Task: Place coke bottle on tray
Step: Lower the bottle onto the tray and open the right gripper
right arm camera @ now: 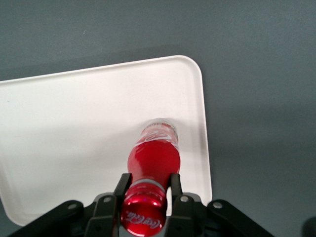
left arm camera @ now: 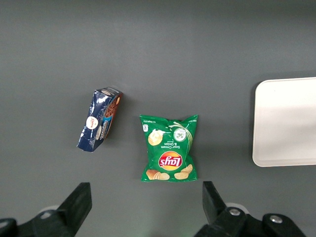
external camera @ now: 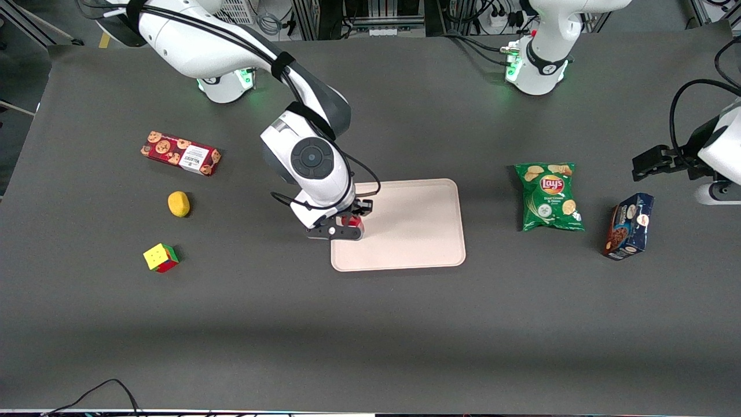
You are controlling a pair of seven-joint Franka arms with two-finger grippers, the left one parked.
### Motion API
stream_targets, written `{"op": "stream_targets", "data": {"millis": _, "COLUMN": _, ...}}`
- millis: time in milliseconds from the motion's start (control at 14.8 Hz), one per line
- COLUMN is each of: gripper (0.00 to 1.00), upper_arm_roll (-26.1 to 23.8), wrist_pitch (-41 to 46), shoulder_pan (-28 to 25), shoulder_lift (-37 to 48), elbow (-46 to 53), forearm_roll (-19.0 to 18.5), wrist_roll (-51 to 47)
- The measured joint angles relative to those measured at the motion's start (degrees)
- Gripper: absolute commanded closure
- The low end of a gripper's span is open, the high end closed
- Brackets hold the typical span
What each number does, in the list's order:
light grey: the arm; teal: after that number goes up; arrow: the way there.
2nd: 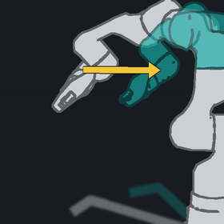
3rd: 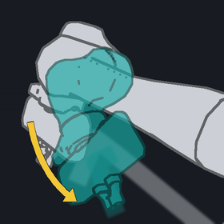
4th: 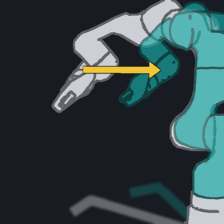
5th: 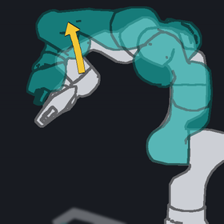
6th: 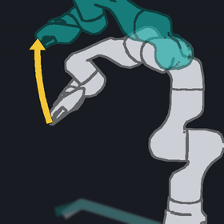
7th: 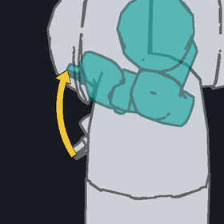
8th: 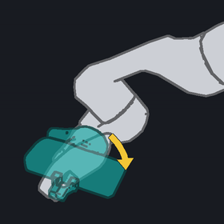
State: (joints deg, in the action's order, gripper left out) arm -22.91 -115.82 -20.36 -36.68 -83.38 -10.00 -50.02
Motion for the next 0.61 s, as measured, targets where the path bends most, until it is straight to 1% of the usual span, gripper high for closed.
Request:
{"op": "stream_targets", "data": {"millis": 203, "gripper": 1.0, "upper_arm_roll": 0.01, "wrist_pitch": -1.55, "shoulder_pan": 0.2, "shoulder_lift": 0.01, "elbow": -1.19, "forearm_roll": -0.84, "wrist_roll": -0.24}}
{"op": "stream_targets", "data": {"millis": 271, "gripper": 0.98, "upper_arm_roll": 0.03, "wrist_pitch": -2.21, "shoulder_pan": 0.23, "shoulder_lift": 0.0, "elbow": -1.66, "forearm_roll": -0.99, "wrist_roll": -0.44}}
{"op": "stream_targets", "data": {"millis": 339, "gripper": 0.9, "upper_arm_roll": 0.03, "wrist_pitch": -2.63, "shoulder_pan": 0.26, "shoulder_lift": 0.01, "elbow": -2.04, "forearm_roll": -1.08, "wrist_roll": -0.6}}
{"op": "stream_targets", "data": {"millis": 407, "gripper": 0.69, "upper_arm_roll": 0.04, "wrist_pitch": -2.85, "shoulder_pan": 0.29, "shoulder_lift": 0.0, "elbow": -2.25, "forearm_roll": -1.12, "wrist_roll": -0.71}}
{"op": "stream_targets", "data": {"millis": 475, "gripper": 0.55, "upper_arm_roll": 0.04, "wrist_pitch": -2.96, "shoulder_pan": 0.3, "shoulder_lift": 0.01, "elbow": -2.29, "forearm_roll": -1.14, "wrist_roll": -0.77}}
{"op": "stream_targets", "data": {"millis": 610, "gripper": 0.14, "upper_arm_roll": 0.04, "wrist_pitch": -3.1, "shoulder_pan": 0.31, "shoulder_lift": 0.01, "elbow": -2.32, "forearm_roll": -1.16, "wrist_roll": -0.87}}
